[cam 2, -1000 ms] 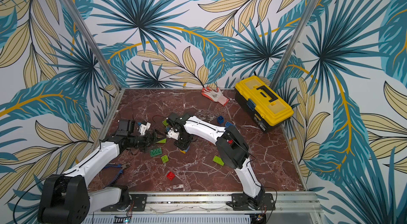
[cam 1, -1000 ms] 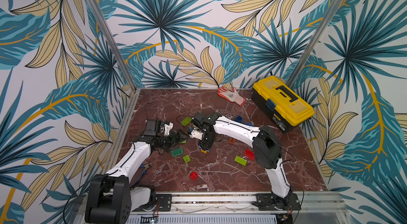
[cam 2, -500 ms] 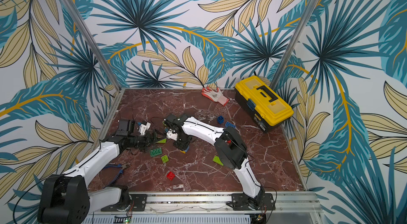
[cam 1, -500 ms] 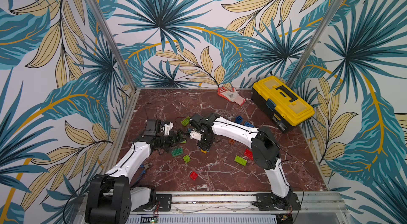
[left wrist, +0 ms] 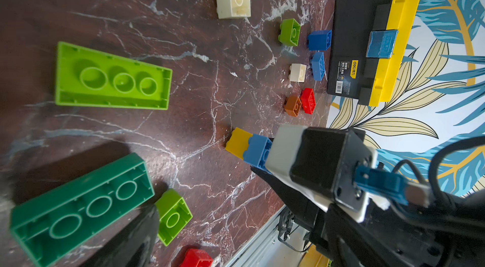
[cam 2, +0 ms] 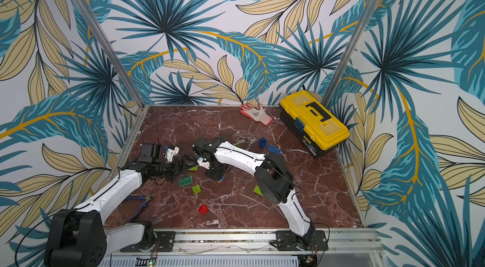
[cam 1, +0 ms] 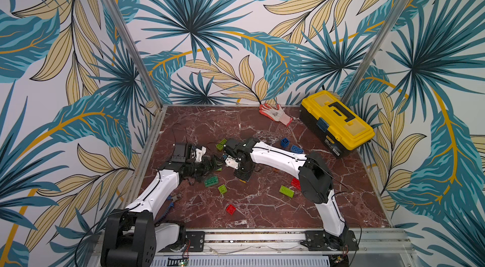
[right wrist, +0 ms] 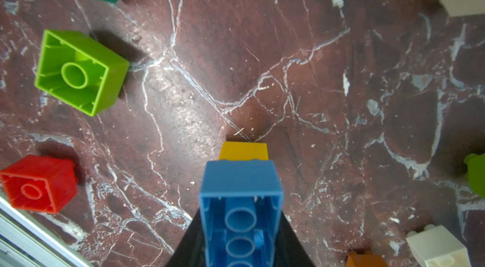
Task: Assemble a carrot with lego
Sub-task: Assemble the lego brick with the lego brick.
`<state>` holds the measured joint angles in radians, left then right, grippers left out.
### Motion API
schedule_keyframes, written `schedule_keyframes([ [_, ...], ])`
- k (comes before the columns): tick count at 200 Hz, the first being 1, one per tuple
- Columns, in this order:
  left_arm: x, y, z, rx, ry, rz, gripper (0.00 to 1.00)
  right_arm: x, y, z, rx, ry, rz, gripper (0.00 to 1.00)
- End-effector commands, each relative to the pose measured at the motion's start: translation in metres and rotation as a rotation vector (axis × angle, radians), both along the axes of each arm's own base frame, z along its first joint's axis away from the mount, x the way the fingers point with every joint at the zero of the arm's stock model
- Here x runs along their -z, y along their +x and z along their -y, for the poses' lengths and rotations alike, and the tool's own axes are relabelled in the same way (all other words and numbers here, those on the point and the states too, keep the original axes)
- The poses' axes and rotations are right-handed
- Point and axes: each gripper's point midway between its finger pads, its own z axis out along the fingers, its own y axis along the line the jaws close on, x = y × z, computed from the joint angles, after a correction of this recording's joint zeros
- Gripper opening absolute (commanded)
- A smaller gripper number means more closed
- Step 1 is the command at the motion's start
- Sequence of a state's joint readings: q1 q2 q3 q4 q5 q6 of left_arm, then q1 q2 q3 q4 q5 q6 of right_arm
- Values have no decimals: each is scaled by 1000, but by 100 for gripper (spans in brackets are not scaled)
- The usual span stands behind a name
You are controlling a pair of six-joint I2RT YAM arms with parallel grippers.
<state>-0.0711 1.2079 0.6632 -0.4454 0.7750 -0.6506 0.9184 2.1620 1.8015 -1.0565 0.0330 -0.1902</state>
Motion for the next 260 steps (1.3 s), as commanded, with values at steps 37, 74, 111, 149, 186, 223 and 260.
schedule_keyframes([
  [37,-7,3,-2,2,-1,51,99,57,-17,17,40,-71,-131,26],
  [74,-6,4,-3,0,2,51,99,62,-5,36,26,-170,-83,26],
  [111,-5,4,-3,0,5,48,99,75,-5,37,36,-190,-89,26],
  [149,-5,4,-3,-2,5,49,99,85,-11,39,44,-194,-121,26],
  [186,-5,4,-3,-1,7,51,100,68,-7,28,41,-115,-97,34],
  [223,-11,6,-3,-2,2,69,99,52,-1,16,34,-62,-90,37],
  [260,-14,6,-5,-5,4,76,99,34,6,7,44,2,-69,43],
])
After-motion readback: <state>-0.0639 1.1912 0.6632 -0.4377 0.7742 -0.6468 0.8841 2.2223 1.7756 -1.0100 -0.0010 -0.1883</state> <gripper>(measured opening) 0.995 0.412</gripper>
